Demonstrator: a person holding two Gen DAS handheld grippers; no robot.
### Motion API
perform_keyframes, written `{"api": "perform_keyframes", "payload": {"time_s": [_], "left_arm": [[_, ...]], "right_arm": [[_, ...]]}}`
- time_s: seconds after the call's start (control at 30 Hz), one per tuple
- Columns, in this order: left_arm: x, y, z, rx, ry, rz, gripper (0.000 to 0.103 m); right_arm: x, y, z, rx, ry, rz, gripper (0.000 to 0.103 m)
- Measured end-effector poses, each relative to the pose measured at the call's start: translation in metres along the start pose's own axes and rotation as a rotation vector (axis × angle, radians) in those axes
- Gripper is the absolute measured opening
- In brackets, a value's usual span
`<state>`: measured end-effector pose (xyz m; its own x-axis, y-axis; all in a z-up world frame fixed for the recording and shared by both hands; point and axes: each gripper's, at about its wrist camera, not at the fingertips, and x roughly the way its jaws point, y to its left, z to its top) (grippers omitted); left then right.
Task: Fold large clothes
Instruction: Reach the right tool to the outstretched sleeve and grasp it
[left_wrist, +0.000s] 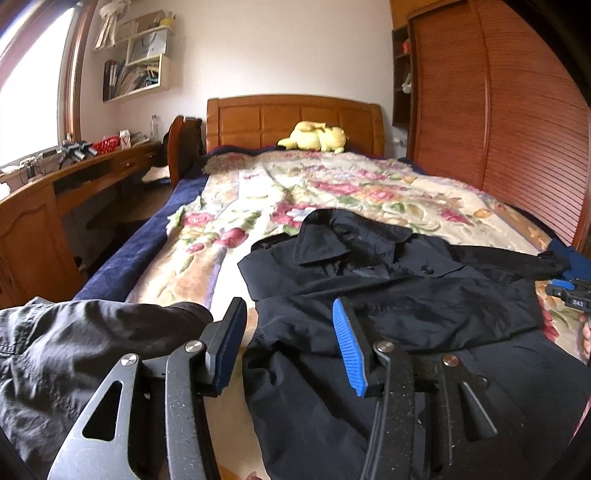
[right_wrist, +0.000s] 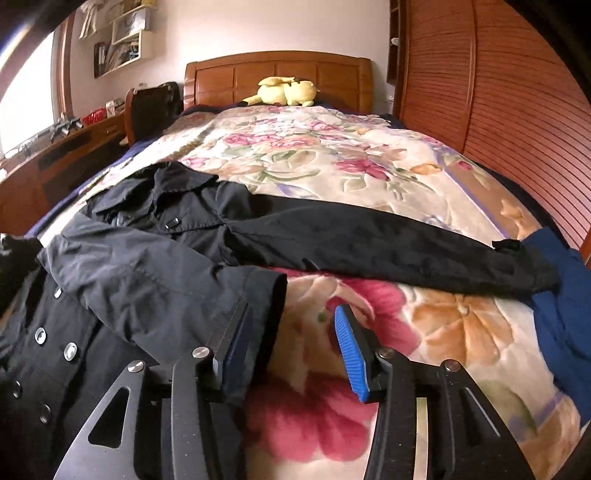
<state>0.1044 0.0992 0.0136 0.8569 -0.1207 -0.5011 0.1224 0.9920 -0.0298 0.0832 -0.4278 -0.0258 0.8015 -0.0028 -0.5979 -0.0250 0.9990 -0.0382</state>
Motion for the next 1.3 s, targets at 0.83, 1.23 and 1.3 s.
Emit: {"api": "perform_keyframes", "payload": {"time_s": [0.83,1.23,1.3], "left_arm": [[-0.015,-0.093,0.001,0.100,-0.027,-0.144,0.050],[-0.001,-0.133,-0.020,0.160,0.010,-0.156,0.050],[0.001,-0.132,-0.021,0.156,0.016,-0.155,0.050]], "right_arm": [[0.082,-0.198,0.001,0.509,0.078,0.021,0.069],[0.113,-0.216,0.008,0.679,0.059,-0.058,0.069],[0.116,-0.215,0.009,0.690,0.070,-0.086,0.069]]}}
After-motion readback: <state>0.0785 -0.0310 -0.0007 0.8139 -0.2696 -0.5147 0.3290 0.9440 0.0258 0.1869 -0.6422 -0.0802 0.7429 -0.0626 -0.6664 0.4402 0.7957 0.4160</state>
